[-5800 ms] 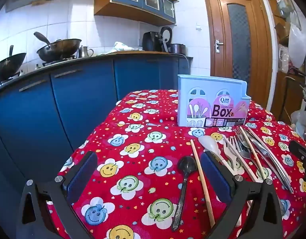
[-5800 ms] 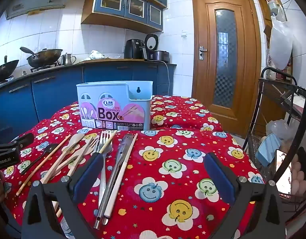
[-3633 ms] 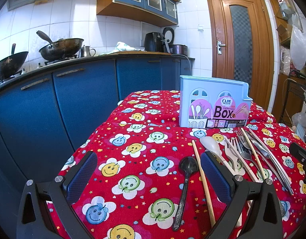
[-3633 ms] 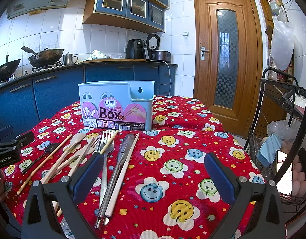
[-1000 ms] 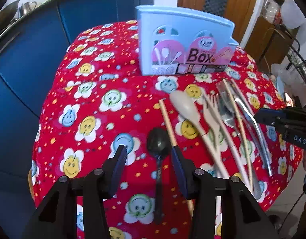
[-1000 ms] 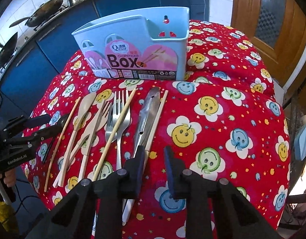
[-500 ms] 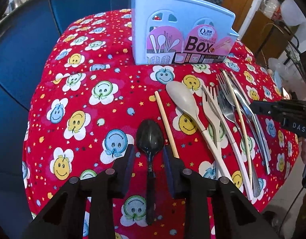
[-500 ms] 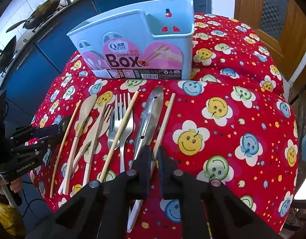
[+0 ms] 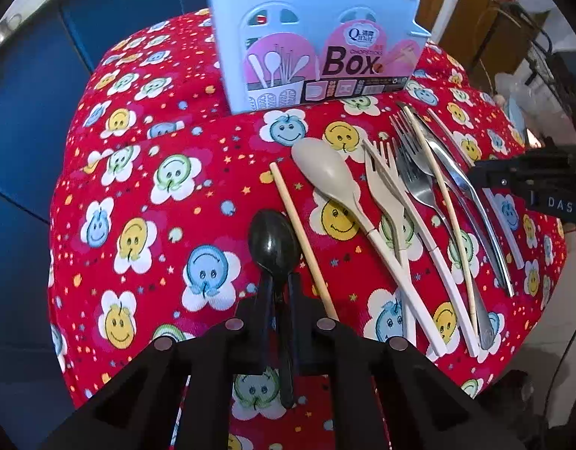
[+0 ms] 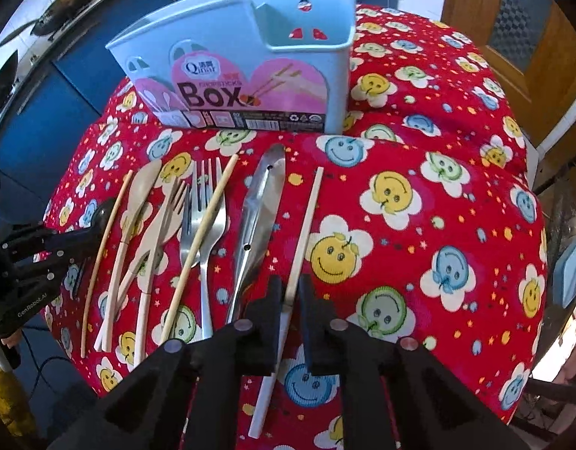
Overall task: Organize utensils
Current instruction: 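Grasp the black spoon with the left tool while the right tool grasps a wooden chopstick, then lift and carry the black spoon and chopstick over the blue Box holder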
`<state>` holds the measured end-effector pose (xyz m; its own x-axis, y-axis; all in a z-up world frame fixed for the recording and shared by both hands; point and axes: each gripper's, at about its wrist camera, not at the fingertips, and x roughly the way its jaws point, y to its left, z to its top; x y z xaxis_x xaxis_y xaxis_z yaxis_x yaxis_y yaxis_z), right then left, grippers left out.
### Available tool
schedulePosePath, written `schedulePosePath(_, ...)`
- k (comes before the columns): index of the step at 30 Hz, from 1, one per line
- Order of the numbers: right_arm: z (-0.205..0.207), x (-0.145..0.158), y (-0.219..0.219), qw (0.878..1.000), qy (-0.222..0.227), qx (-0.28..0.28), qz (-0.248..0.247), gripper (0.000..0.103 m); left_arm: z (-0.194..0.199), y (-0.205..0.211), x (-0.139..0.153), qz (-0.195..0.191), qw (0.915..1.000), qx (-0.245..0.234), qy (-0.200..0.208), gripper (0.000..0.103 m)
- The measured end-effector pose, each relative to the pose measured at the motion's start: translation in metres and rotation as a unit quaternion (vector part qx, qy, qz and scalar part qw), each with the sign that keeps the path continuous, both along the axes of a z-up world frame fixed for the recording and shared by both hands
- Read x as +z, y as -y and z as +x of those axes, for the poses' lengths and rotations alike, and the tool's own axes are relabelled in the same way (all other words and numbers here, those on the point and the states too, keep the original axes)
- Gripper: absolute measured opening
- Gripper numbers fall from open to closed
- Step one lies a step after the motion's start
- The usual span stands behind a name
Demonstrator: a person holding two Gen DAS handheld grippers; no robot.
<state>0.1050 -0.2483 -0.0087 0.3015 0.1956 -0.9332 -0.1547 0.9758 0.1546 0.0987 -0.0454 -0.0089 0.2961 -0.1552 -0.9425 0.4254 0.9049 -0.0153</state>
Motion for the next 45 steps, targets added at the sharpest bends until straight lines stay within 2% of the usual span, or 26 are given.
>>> schedulePosePath(4,0.005,-0.001,0.0,1.0,-0.007,0.005,0.005,0.011,-0.003,0.0,0.0,-0.003,0.9999,0.001,0.01,0.006)
schedulePosePath(8,0.0,-0.001,0.004,1.0,0.009,-0.003,0.013,0.007,-0.013,-0.013,0.003,-0.044,0.9983,0.014,0.035,0.006)
schedulePosePath(14,-0.021,0.01,0.015,0.996,0.065,-0.024,0.056,0.007,-0.034,-0.034,0.021,-0.086,0.9899,0.041,0.105,0.006)
schedulePosePath(17,-0.034,0.023,0.017,0.991,0.11,-0.029,0.063,0.007,-0.04,-0.035,0.041,-0.105,0.9814,0.046,0.154,0.006)
schedulePosePath(20,-0.049,0.042,0.02,0.982,0.167,-0.033,0.083,0.007,-0.04,-0.031,0.06,-0.129,0.9707,0.046,0.197,0.006)
schedulePosePath(24,-0.06,0.064,0.02,0.965,0.24,-0.034,0.1,0.007,-0.034,-0.022,0.079,-0.165,0.957,0.041,0.235,0.006)
schedulePosePath(27,-0.053,0.076,0.015,0.955,0.272,-0.039,0.112,0.007,-0.02,-0.014,0.092,-0.174,0.9483,0.039,0.263,0.006)
schedulePosePath(31,-0.038,0.092,0.011,0.939,0.325,-0.043,0.1,0.007,0.001,-0.004,0.11,-0.176,0.9382,0.043,0.295,0.006)
schedulePosePath(38,0.003,0.104,0.014,0.921,0.372,-0.052,0.105,0.007,0.053,0.013,0.13,-0.181,0.9184,0.053,0.348,0.006)
schedulePosePath(45,0.042,0.11,0.017,0.897,0.424,-0.07,0.106,0.007,0.091,0.024,0.122,-0.183,0.906,0.07,0.375,0.006)
